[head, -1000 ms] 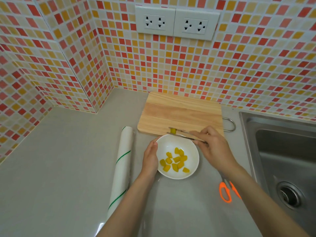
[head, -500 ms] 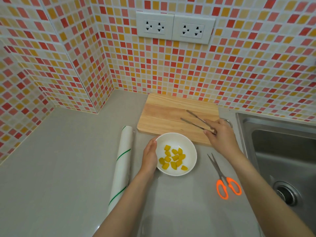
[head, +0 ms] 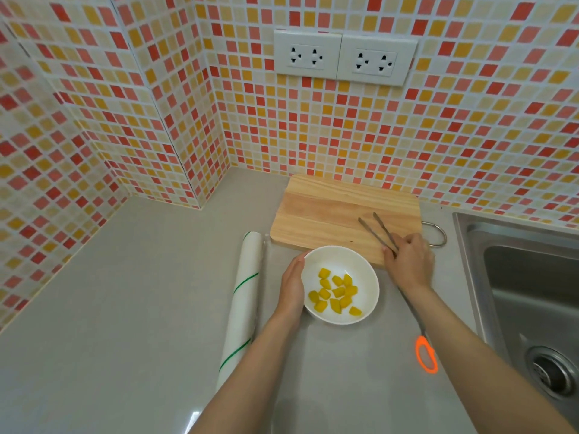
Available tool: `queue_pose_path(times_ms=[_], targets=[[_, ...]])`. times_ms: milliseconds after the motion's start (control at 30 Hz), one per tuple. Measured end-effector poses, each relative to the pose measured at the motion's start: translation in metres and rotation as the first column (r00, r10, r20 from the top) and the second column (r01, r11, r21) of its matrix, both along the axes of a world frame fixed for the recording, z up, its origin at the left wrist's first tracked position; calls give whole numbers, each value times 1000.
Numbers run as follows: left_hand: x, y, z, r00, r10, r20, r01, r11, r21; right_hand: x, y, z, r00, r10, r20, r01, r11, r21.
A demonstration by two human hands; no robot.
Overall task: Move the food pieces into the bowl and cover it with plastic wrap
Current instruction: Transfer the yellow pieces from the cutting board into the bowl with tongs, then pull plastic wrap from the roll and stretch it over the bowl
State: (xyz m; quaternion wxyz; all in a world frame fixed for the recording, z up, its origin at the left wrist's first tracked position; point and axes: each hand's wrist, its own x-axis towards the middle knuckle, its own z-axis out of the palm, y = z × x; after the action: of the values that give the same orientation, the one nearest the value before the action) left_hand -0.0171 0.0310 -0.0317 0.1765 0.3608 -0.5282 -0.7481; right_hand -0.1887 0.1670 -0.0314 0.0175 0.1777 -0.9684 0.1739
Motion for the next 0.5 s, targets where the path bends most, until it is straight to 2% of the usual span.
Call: queue_pose_path(times_ms=[67, 133, 233, 300, 400, 433, 500], targets=[[2, -3, 6, 998, -60, 13, 59, 997, 48, 3, -1, 6, 1000, 3, 23, -4, 1000, 10], [5, -10, 15, 995, -99, 8, 99, 994, 44, 12, -6, 21, 999, 2, 41, 0, 998, -63], [20, -33, 33, 997, -76, -28, 70, 983, -172, 45, -22, 51, 986, 114, -120, -142, 955, -261], [38, -54, 40, 998, -62, -13, 53, 930, -364, 83, -36, 72, 940, 273, -205, -335, 852, -402], [76, -78, 35, 999, 16, 52, 14, 846, -533, 152, -57, 83, 834, 542, -103, -496, 657, -568], [88, -82, 30, 995, 35, 95, 25, 828, -560, 173, -65, 80, 790, 612, -42, -526, 641, -559], [108, -83, 16, 966, 28, 257, 126, 817, -562, 206, -83, 61, 725, 675, 137, -565, 696, -443]])
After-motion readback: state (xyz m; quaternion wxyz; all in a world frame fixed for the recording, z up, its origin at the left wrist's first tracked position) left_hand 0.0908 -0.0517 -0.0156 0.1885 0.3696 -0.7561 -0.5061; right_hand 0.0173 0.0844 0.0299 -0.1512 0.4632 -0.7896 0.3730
